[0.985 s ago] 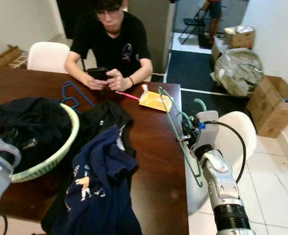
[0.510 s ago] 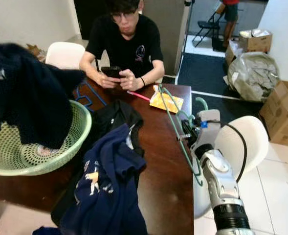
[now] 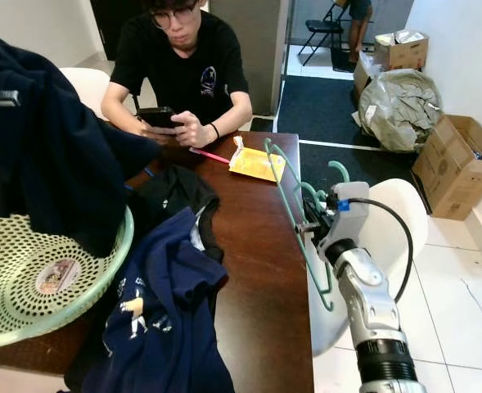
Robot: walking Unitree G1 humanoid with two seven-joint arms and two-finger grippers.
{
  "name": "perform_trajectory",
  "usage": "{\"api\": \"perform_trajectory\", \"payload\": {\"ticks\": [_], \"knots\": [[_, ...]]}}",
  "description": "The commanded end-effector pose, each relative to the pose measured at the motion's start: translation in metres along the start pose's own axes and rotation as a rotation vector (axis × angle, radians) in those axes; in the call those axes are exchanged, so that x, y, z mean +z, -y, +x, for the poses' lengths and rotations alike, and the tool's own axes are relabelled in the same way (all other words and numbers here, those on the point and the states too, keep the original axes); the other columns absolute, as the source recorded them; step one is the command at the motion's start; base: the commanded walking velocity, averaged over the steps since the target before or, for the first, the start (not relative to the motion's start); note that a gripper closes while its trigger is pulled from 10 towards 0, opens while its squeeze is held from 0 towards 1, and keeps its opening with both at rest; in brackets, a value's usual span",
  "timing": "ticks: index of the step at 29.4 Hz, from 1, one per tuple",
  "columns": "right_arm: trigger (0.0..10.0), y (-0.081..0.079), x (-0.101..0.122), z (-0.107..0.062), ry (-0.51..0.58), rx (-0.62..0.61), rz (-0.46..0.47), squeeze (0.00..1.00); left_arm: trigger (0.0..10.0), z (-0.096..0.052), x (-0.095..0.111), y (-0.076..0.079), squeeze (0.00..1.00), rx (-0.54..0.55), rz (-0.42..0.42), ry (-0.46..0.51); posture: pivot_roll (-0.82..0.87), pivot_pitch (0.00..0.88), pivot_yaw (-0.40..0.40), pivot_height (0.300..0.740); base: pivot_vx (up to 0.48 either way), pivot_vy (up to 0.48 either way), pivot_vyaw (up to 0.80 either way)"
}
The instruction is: Hang hanger
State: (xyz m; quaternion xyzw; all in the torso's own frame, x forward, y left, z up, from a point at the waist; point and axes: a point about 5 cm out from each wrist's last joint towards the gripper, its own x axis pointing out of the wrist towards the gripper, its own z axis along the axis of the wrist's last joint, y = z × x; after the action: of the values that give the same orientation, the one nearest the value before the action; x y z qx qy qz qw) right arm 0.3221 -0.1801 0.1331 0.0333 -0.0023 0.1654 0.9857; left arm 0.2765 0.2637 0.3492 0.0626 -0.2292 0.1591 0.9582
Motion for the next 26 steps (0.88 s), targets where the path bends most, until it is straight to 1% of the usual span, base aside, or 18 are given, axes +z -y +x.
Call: {"api": "perform_trajectory", "payload": {"ticks": [1,2,3,5,8,9,11,14,16,20,22,26], "knots": [[10.0,-0.004,0.003,0.001,0.016,0.032,-0.016,0.0,9.3,-0.003,-0.002,-0.002,0.0,0.017,0.007,-0.01,0.1,0.0,-0.061,0.74,0.0,0.0,0.8],[10.0,-0.004,0.003,0.001,0.016,0.032,-0.016,0.0,9.3,-0.003,-0.002,-0.002,0.0,0.017,0.007,-0.01,0.1,0.0,-0.061,0.74,0.0,0.0,0.8],[10.0,-0.004,0.003,0.0,0.018,0.034,-0.01,0.0,10.0,-0.004,-0.005,0.0,0.0,0.01,0.005,-0.025,0.1,0.0,-0.061,0.74,0.0,0.0,0.8],[10.0,-0.004,0.003,0.0,0.018,0.034,-0.006,0.0,10.0,-0.005,-0.008,0.002,0.0,0.003,0.003,-0.038,0.1,0.0,-0.061,0.74,0.0,0.0,0.8],[10.0,-0.003,0.002,0.0,0.015,0.03,0.001,0.0,10.0,-0.01,-0.02,0.013,0.0,-0.054,-0.017,-0.093,0.1,0.0,-0.061,0.74,0.0,0.0,0.8],[10.0,-0.003,0.002,0.0,0.015,0.03,0.001,0.0,10.0,-0.01,-0.02,0.013,0.0,-0.054,-0.017,-0.093,0.1,0.0,-0.061,0.74,0.0,0.0,0.8],[10.0,-0.002,0.001,-0.001,0.014,0.029,0.004,0.0,10.0,-0.015,-0.032,0.022,0.0,-0.093,-0.034,-0.14,0.1,0.0,-0.059,0.74,0.0,0.0,0.8],[10.0,-0.002,0.001,-0.001,0.014,0.03,0.005,0.0,10.0,-0.019,-0.043,0.026,0.0,-0.098,-0.059,-0.199,0.1,0.0,-0.059,0.74,0.0,0.0,0.8],[10.0,-0.002,0.001,-0.001,0.013,0.032,0.005,0.0,10.0,-0.021,-0.049,0.028,0.0,-0.108,-0.038,-0.231,0.1,0.0,-0.06,0.74,-0.48,0.0,0.8],[10.0,-0.002,0.0,-0.001,0.011,0.031,0.005,0.0,10.0,-0.021,-0.05,0.028,0.0,-0.107,-0.035,-0.234,0.1,0.0,-0.061,0.74,-0.48,0.0,0.8],[10.0,-0.002,0.0,-0.001,0.01,0.029,0.01,0.0,10.0,-0.021,-0.049,0.027,0.0,-0.104,-0.043,-0.225,0.1,0.0,-0.061,0.74,0.0,0.0,0.6],[10.0,0.001,-0.001,-0.001,0.002,0.004,0.027,0.0,10.0,-0.021,-0.048,0.024,0.0,-0.09,-0.056,-0.217,0.1,0.0,-0.056,0.74,0.0,0.0,0.0]]}}
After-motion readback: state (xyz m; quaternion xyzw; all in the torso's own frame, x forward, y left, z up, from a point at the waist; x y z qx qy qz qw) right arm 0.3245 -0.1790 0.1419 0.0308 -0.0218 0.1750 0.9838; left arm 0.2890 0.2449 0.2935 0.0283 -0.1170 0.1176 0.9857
